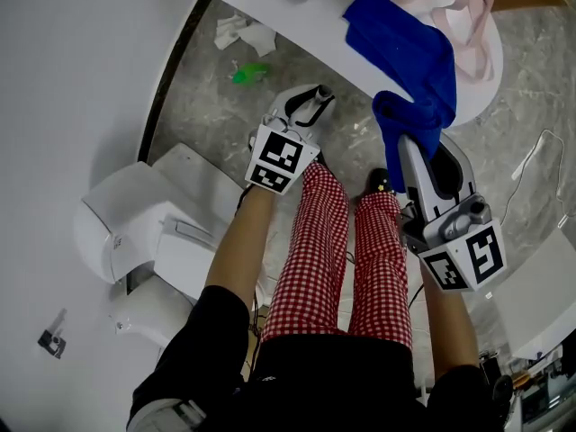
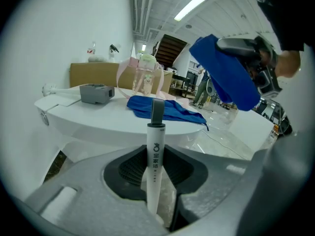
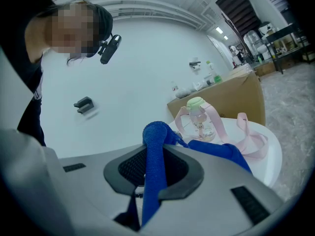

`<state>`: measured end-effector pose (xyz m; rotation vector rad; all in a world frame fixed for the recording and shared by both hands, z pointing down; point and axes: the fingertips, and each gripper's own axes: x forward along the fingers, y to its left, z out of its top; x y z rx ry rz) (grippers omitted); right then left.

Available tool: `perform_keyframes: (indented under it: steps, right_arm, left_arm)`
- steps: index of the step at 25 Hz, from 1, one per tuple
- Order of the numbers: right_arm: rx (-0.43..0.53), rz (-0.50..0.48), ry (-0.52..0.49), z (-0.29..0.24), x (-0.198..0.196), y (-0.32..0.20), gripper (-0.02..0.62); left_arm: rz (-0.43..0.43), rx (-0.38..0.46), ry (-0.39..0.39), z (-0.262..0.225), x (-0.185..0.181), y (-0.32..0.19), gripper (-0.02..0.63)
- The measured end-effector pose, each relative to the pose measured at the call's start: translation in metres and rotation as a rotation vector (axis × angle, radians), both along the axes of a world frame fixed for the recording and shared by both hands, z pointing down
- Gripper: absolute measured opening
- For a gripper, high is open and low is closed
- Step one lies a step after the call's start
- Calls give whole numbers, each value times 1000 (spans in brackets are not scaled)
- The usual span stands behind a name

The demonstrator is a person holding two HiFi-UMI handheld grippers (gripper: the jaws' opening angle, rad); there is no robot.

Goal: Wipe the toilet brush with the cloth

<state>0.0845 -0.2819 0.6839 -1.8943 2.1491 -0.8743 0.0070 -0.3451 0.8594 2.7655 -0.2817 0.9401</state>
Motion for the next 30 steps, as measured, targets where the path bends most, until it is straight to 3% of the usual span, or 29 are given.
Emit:
perform_keyframes:
  steps: [21, 30]
  right_arm:
    - [22, 20, 18, -14, 7, 15, 64]
    - [27, 17, 29, -22, 4, 16, 64]
  left_arm:
    - [0, 18, -25, -20, -26, 17, 103]
    - [-38, 20, -36, -31, -37, 18, 103]
